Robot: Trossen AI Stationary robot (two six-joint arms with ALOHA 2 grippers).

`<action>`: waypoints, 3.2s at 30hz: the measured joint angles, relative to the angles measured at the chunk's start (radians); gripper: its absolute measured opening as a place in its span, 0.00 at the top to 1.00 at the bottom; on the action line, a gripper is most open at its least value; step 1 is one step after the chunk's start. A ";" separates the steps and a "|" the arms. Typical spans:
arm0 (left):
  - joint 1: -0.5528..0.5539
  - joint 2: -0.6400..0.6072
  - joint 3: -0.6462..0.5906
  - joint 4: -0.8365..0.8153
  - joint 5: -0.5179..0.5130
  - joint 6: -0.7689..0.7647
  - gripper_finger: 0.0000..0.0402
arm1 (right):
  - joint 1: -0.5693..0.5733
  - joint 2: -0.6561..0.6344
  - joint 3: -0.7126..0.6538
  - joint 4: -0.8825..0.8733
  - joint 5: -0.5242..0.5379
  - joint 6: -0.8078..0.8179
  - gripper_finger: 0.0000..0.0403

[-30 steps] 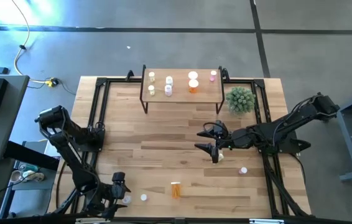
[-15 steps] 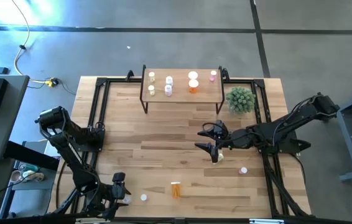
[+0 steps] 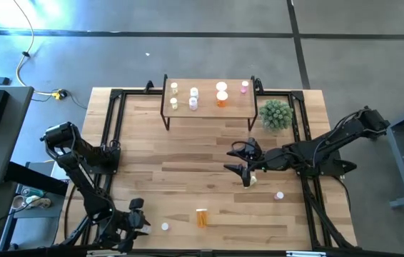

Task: Pick and place medicine bottles onto shelf by color
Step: Put the transparent pill bottle aligned with the other transparent pill bottles on the shelf

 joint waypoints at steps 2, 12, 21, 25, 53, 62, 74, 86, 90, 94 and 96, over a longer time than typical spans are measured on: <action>0.006 -0.002 0.000 0.000 0.000 0.000 0.65 | 0.000 0.000 0.000 -0.007 0.000 0.000 0.36; 0.095 -0.113 0.000 -0.074 -0.005 0.072 0.65 | 0.000 0.000 0.000 -0.045 0.000 0.000 0.36; 0.284 -0.302 0.000 -0.173 -0.004 0.314 0.65 | 0.000 0.000 0.000 -0.052 0.000 0.000 0.36; 0.412 -0.374 0.000 -0.207 0.000 0.457 0.65 | 0.000 0.000 0.000 -0.052 0.000 -0.001 0.36; 1.325 -0.494 0.231 -0.285 0.441 1.003 0.65 | -0.001 0.000 0.000 -0.114 0.028 -0.001 0.36; 1.428 -0.469 0.367 -0.345 0.444 1.096 0.65 | -0.001 0.000 0.000 -0.136 0.061 -0.034 0.36; 1.522 -0.273 0.603 -0.482 0.442 1.170 0.65 | -0.098 0.000 0.000 -0.145 0.063 -0.166 0.36; 1.523 -0.099 0.606 -0.531 0.531 1.083 0.65 | -0.147 0.000 0.000 -0.177 0.036 -0.139 0.36; 1.523 -0.047 0.606 -0.524 0.530 1.073 0.65 | -0.147 0.000 0.000 -0.207 0.034 -0.141 0.36; 1.523 -0.010 0.606 -0.504 0.523 1.055 0.65 | -0.147 0.000 0.000 -0.222 0.034 -0.142 0.36; 1.523 -0.003 0.607 -0.500 0.522 1.055 0.65 | -0.147 0.000 0.000 -0.222 0.034 -0.139 0.36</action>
